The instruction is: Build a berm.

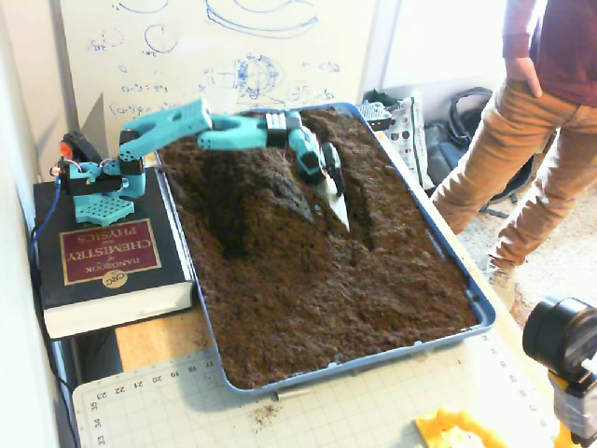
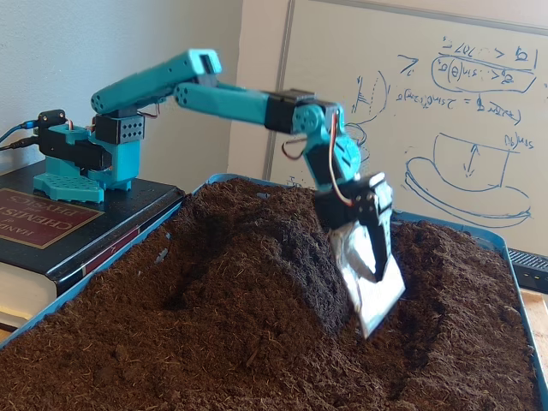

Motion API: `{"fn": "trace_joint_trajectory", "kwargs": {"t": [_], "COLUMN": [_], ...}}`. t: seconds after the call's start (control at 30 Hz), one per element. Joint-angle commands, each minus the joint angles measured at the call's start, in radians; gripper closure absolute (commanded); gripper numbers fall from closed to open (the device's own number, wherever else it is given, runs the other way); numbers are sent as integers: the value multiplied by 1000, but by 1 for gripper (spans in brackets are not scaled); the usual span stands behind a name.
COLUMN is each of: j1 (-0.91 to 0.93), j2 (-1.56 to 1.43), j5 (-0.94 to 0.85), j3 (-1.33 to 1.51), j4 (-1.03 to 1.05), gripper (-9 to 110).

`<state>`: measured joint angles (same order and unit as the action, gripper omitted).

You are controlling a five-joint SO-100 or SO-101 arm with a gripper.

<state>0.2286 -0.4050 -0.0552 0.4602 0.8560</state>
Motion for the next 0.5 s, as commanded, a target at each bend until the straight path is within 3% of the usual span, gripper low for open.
{"fn": "trace_joint_trajectory", "kwargs": {"t": [0.0,0.17,0.47], "j1": [37,41,41], "j2": [28,112,28], "j5": [29,46,-37], "j3": [-186,-195,66], "j4": [-91,-187,-106], "gripper": [101,101,101]}}
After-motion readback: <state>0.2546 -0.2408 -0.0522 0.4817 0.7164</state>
